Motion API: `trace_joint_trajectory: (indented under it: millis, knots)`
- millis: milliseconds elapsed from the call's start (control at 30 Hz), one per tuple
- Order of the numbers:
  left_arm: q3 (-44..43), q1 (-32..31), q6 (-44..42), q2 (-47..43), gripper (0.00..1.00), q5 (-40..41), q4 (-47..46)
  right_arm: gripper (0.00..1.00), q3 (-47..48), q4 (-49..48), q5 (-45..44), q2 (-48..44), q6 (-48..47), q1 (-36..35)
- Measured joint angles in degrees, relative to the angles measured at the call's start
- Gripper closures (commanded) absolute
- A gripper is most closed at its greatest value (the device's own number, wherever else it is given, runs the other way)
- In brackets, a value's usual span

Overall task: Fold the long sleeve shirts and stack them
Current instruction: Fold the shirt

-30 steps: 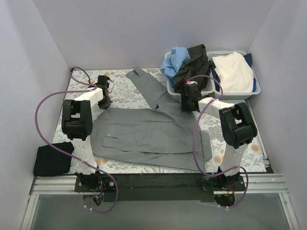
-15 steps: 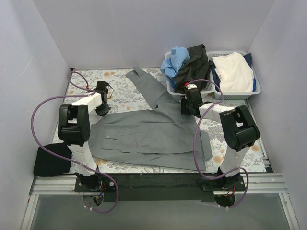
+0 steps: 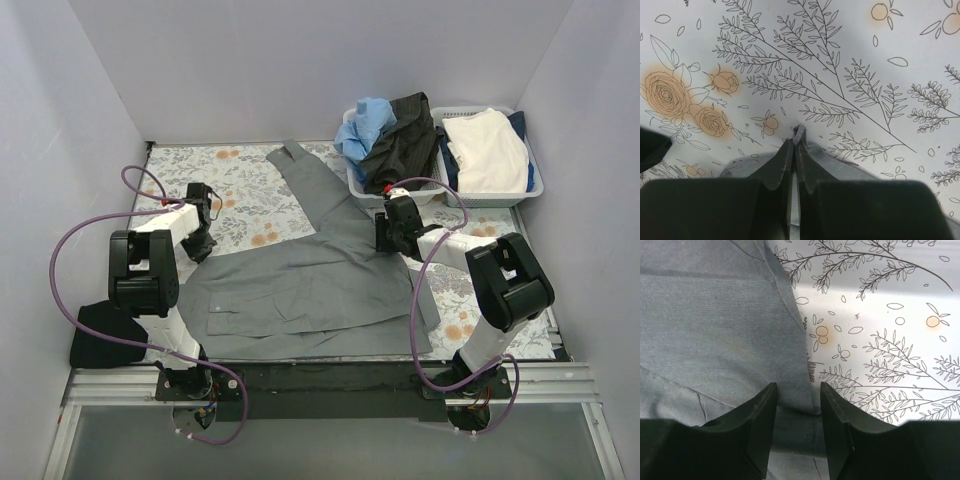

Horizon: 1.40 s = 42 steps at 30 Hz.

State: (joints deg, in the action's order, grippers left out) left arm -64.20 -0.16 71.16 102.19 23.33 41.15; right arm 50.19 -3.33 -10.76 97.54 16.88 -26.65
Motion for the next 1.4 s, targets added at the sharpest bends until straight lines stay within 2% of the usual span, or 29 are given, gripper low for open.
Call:
trace_joint_trajectory:
  millis: [300, 567, 667, 767, 800, 867, 1033, 1400]
  knots:
    - [-2.01, 0.0, -0.26, 0.63, 1.0, -1.49, 0.42, 0.44, 5.01, 0.46, 0.02, 1.95, -0.74, -0.46]
    - [-3.48, 0.0, -0.57, 0.68, 1.0, -1.81, 0.46, 0.46, 11.02, -6.4, -1.31, 11.54, -2.75, -2.05]
    - [-3.48, 0.0, -0.66, 0.68, 1.0, -1.95, 0.74, 0.55, 12.31, -8.24, -3.5, 13.33, -3.06, -2.82]
    - [-3.48, 0.0, -0.68, 0.68, 1.0, -1.95, 0.87, 0.75, 12.31, -8.92, -5.27, 13.64, -3.28, -3.78]
    - [-3.48, 0.0, -0.68, 0.68, 1.0, -1.97, 0.87, 0.86, 12.28, -8.96, -5.64, 13.64, -3.41, -3.98]
    - [-3.5, 0.0, -0.68, 0.68, 1.0, -1.97, 0.87, 0.97, 12.24, -8.98, -6.54, 13.62, -3.32, -4.57]
    - [-5.44, 0.0, -0.68, 0.68, 1.0, -2.23, 2.03, 0.99, 10.62, -7.63, -9.79, 11.54, -3.17, -5.73]
    - [-16.74, -0.04, -0.68, 0.68, 1.0, -3.02, 3.58, 0.99, 12.57, -4.11, -14.29, 1.09, -5.53, -5.7]
